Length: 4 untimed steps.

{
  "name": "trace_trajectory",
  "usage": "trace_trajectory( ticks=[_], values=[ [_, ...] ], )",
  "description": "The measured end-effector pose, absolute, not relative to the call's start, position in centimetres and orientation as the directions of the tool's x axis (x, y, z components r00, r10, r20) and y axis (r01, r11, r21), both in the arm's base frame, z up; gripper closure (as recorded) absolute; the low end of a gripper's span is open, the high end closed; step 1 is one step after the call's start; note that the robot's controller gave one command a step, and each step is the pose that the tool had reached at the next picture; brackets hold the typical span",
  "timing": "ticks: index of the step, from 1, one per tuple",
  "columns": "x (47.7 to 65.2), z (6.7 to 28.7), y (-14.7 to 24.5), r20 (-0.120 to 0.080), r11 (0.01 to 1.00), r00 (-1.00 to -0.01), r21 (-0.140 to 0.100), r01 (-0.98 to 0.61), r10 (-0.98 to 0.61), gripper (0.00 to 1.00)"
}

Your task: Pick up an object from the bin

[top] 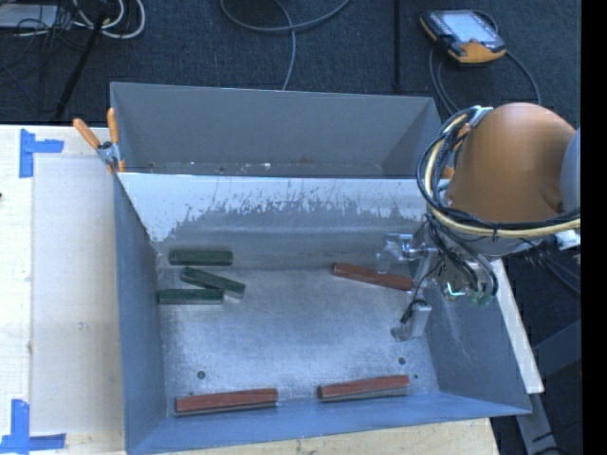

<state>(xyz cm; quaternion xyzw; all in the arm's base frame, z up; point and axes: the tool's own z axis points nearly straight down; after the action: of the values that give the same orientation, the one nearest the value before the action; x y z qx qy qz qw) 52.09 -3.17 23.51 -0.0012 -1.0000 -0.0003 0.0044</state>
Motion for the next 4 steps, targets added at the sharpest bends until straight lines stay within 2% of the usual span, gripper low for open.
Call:
trace_trajectory(
  ticks=[1,2,3,4],
  values=[
    [52.2,23.9,-3.2,0.001,1.0,-1.0,0.0,0.001,0.001,0.0],
    [56.3,18.7,-5.7,-0.008,1.0,-1.0,0.0,0.007,0.007,0.0],
    [56.2,14.7,-6.7,0.002,0.993,-0.993,0.001,0.115,0.115,0.0],
    [58.7,12.3,-5.5,-0.002,0.996,-0.996,0.0,0.09,0.09,0.0]
  ],
)
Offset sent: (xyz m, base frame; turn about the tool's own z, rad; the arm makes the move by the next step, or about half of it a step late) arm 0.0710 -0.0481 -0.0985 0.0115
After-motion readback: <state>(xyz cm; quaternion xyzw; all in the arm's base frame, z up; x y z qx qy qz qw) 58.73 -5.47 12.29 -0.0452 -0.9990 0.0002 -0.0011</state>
